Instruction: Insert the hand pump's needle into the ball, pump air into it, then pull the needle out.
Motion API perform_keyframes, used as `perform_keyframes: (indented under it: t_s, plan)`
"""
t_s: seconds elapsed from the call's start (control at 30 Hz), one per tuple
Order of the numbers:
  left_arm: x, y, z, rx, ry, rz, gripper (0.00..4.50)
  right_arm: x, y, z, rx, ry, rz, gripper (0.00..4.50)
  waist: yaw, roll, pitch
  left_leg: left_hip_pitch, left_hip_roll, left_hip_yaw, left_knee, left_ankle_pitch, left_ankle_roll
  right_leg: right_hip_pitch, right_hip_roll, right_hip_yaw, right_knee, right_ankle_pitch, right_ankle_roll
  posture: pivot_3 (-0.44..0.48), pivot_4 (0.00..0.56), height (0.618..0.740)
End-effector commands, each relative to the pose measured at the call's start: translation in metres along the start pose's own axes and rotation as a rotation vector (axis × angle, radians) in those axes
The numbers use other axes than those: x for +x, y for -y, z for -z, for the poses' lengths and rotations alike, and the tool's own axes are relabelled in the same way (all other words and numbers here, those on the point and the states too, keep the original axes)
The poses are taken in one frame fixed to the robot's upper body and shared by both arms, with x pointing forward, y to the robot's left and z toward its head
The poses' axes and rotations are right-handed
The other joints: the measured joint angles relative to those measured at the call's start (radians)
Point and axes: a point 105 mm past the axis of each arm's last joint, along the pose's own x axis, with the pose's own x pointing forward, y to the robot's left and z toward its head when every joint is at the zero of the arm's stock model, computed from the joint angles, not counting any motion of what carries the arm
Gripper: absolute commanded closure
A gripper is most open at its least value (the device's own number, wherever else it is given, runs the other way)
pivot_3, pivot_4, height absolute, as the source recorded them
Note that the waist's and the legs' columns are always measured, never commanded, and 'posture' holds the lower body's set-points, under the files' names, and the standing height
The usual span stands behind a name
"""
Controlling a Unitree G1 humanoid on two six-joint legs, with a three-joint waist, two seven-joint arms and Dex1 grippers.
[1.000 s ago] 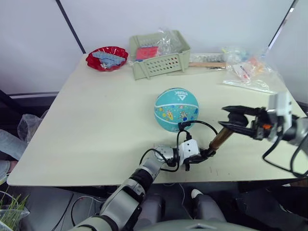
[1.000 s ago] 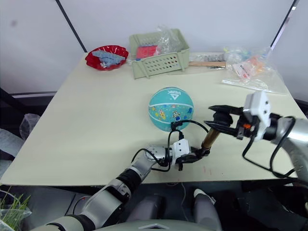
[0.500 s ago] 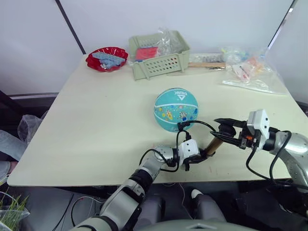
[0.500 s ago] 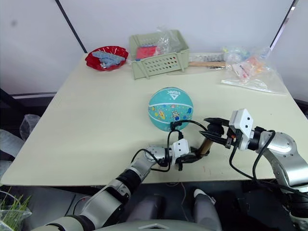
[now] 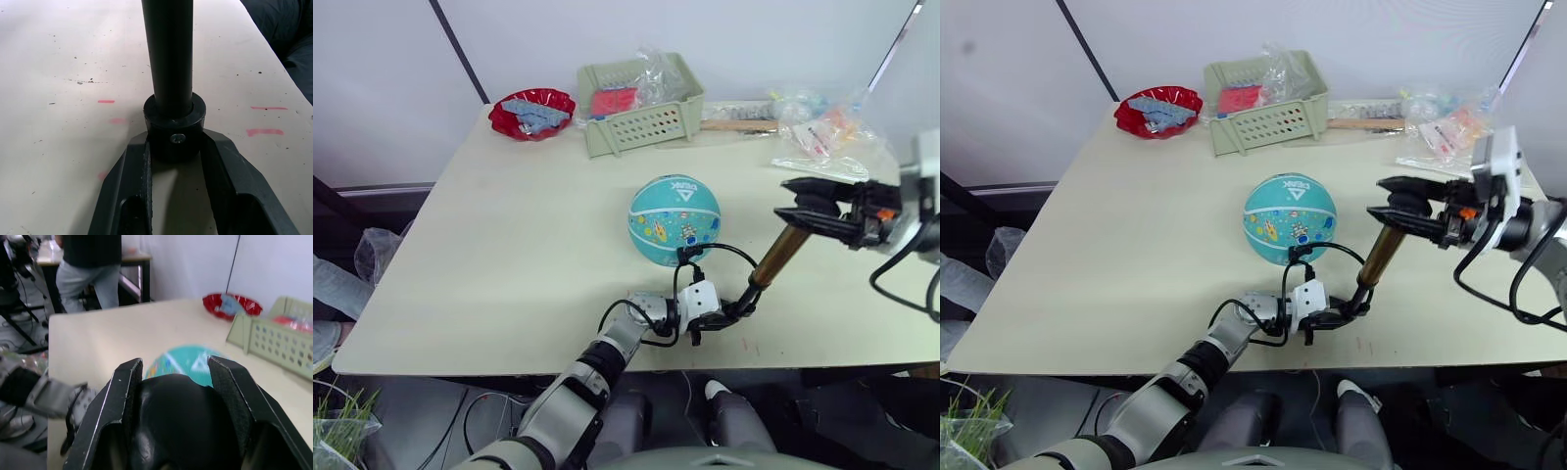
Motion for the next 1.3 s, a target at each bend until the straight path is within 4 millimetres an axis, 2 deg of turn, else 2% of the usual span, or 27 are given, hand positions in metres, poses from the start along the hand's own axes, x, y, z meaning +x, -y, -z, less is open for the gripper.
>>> perform_keyframes:
  t_s: [0.03,0.2,0.4,0.5,0.57,0.7,0.8,1.03,1.2,1.3]
  plan:
    - [-0.012,0.023,0.051,-0.112,-0.173,0.039,3.45,-0.003,-0.006,-0.031,-0.09,0.079,0.002,2.83,0.001,0.0,0.0,0.0,0.0,0.0,0.0,0.0,0.0,0.0,0.0,0.0,0.0,0.0,0.0,0.0,0.15,0.74]
    - [-0.011,0.024,0.051,-0.11,-0.169,0.042,3.45,0.004,-0.017,0.02,-0.002,-0.008,-0.013,2.83,0.001,-0.002,-0.002,0.001,0.0,0.0,0.0,0.0,0.0,0.0,0.0,0.0,0.0,-0.001,0.001,0.0,0.15,0.74]
    - [-0.01,0.024,0.051,-0.114,-0.17,0.035,3.45,0.003,-0.024,0.052,0.014,-0.061,-0.003,2.83,-0.004,-0.004,-0.006,0.004,0.001,0.001,0.0,0.0,0.0,0.003,0.001,0.0,0.0,-0.001,0.002,0.0,0.15,0.74]
    - [-0.01,0.024,0.051,-0.116,-0.169,0.03,3.45,0.004,-0.033,0.098,0.052,-0.11,0.037,2.83,-0.004,-0.008,-0.011,0.004,0.001,0.0,0.0,0.0,0.0,0.004,0.001,0.0,0.0,-0.001,0.002,0.0,0.15,0.74]
    - [-0.01,0.028,0.056,-0.12,-0.177,0.027,3.45,0.004,-0.039,0.12,0.062,-0.132,0.062,2.83,-0.003,-0.01,-0.016,0.004,0.001,-0.001,-0.001,0.0,0.0,0.004,0.001,-0.001,0.0,-0.001,0.002,0.0,0.15,0.74]
    - [-0.01,0.024,0.053,-0.112,-0.172,0.03,3.45,0.005,-0.042,0.135,0.037,-0.143,0.085,2.83,-0.008,-0.011,-0.019,0.011,0.0,0.001,-0.002,0.0,0.0,0.009,0.001,0.001,0.0,-0.001,0.002,0.0,0.15,0.74]
    - [-0.01,0.022,0.05,-0.108,-0.164,0.033,3.45,0.007,-0.038,0.129,0.015,-0.116,0.1,2.83,-0.008,-0.011,-0.019,0.014,0.001,0.001,-0.002,-0.002,-0.003,0.011,0.001,0.002,0.0,-0.002,0.003,0.0,0.15,0.74]
    - [-0.011,0.022,0.049,-0.103,-0.166,0.038,3.45,0.007,-0.025,0.09,-0.052,-0.049,0.08,2.83,-0.004,-0.007,-0.013,0.01,0.0,0.0,-0.003,0.0,0.0,0.008,0.001,0.001,0.0,-0.002,0.002,0.0,0.15,0.74]
    - [-0.011,0.022,0.049,-0.102,-0.166,0.043,3.45,-0.002,-0.014,0.022,-0.104,0.035,0.023,2.83,-0.001,0.002,-0.004,0.003,-0.001,0.001,0.0,0.0,0.0,0.003,0.0,0.001,0.0,-0.001,0.003,0.0,0.15,0.74]
    - [-0.01,0.023,0.048,-0.103,-0.165,0.044,3.45,-0.01,-0.011,0.001,-0.106,0.038,0.008,2.83,0.008,0.002,-0.001,0.0,-0.001,-0.001,0.001,0.0,0.0,0.0,0.0,0.0,0.0,0.0,0.0,0.0,0.15,0.74]
